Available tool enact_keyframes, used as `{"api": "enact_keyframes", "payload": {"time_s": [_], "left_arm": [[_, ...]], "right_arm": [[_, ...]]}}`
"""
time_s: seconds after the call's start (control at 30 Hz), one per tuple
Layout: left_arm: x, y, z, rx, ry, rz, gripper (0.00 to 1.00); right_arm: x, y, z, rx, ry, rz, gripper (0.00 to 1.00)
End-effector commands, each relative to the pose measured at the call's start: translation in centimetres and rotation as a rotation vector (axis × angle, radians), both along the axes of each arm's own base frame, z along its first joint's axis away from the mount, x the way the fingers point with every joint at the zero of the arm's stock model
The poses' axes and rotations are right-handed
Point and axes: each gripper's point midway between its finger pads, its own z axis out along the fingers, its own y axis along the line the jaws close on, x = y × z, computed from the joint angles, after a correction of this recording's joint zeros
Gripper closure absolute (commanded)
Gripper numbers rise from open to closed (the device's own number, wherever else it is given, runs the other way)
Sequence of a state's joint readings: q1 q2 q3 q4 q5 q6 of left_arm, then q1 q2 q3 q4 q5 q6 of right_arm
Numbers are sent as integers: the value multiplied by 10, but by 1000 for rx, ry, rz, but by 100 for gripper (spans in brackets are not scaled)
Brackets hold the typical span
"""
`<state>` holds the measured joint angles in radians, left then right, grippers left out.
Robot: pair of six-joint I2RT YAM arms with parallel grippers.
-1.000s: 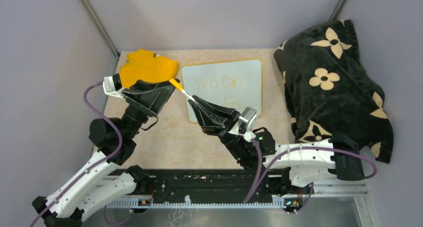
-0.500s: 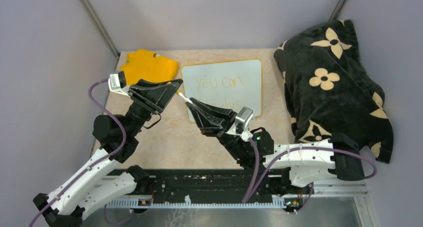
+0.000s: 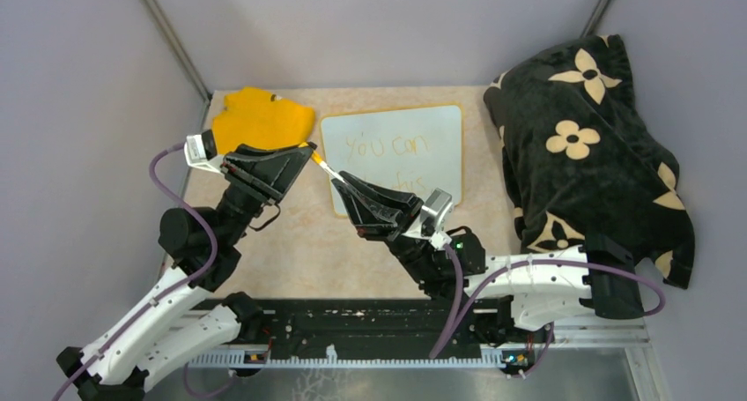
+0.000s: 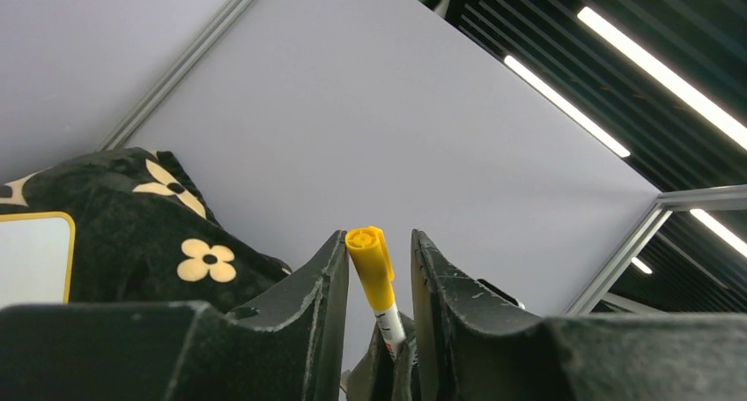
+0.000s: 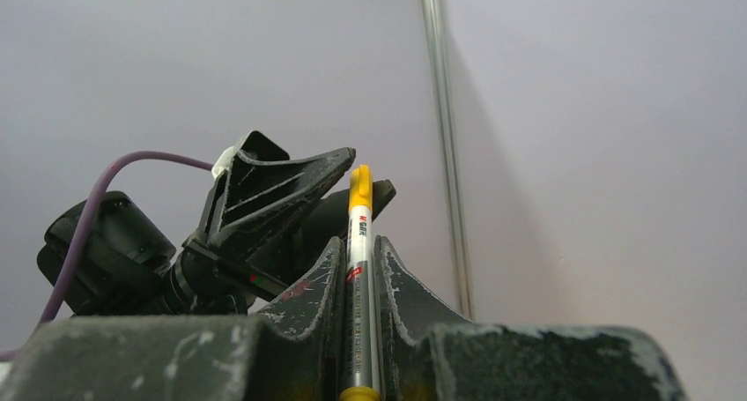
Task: Write a sentence on the whiteboard
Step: Close the whiteboard marker at the center of the board.
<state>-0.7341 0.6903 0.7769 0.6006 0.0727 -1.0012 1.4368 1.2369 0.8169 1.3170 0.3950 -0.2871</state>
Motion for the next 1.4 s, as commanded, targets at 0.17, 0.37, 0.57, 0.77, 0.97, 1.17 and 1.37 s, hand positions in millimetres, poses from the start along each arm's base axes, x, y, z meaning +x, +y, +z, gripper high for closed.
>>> {"api": "enact_keyframes", "payload": {"time_s": [0.17, 0.37, 0.57, 0.77, 0.97, 1.17, 1.37], "left_arm": [[-5, -18, -10, 49, 11, -93, 98], [-3, -36, -31, 101, 65, -178, 100], [-6, -57, -61, 142, 130, -305, 100], [-9, -63, -70, 168, 137, -329, 100], [-6, -38, -57, 104, 110, -202, 86], [-9, -21, -37, 74, 44, -119, 52], [-12, -17, -30, 60, 27, -109, 47]], "right_arm": [[5, -10, 12, 59, 15, -24, 100], [9, -9, 12, 60, 23, -43, 100], [11, -6, 11, 58, 20, -63, 100], [14, 2, 13, 46, 13, -80, 100], [10, 0, 14, 42, 5, -61, 100], [6, 0, 14, 30, -2, -28, 100], [4, -3, 13, 37, 3, -16, 100]]}}
